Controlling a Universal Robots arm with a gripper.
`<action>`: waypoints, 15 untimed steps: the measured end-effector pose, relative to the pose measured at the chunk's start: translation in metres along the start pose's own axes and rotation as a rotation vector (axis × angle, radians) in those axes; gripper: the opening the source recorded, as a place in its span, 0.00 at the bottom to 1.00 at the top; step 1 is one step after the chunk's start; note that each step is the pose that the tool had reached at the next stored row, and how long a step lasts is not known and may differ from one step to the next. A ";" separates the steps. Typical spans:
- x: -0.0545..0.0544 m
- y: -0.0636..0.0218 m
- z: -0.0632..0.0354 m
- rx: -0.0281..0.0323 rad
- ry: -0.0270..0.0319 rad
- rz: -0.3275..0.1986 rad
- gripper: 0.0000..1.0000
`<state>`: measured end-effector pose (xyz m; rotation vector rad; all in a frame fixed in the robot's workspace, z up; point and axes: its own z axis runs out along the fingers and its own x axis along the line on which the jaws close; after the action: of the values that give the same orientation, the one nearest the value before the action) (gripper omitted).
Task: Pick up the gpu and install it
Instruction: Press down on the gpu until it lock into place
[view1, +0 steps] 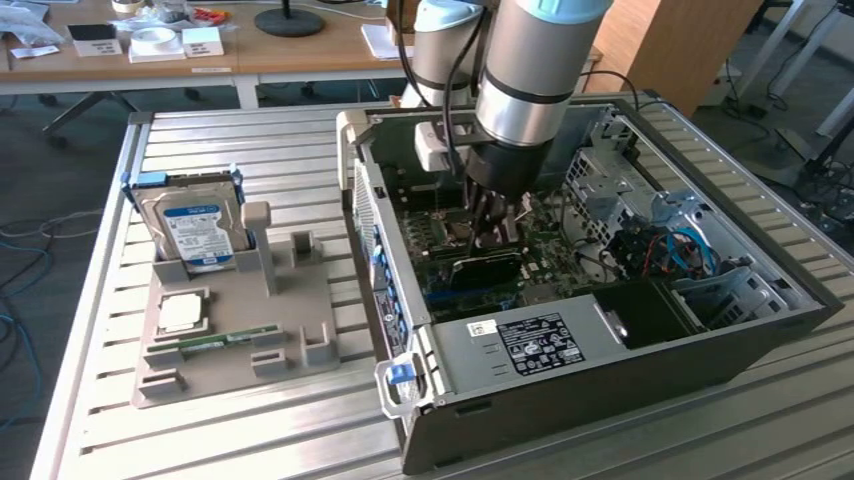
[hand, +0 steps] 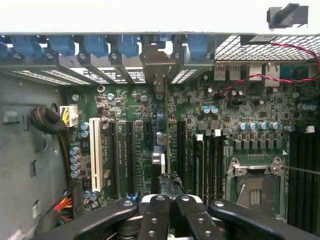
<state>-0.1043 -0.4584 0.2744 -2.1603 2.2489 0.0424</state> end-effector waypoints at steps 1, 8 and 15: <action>0.000 0.0000 0.0008 0.0001 -0.0002 0.000 0.11; 0.000 0.0000 0.0047 0.0000 -0.0001 0.000 0.11; 0.000 0.0000 0.0076 0.0000 0.0001 0.000 0.11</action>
<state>-0.1044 -0.4582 0.2668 -2.1604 2.2489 0.0423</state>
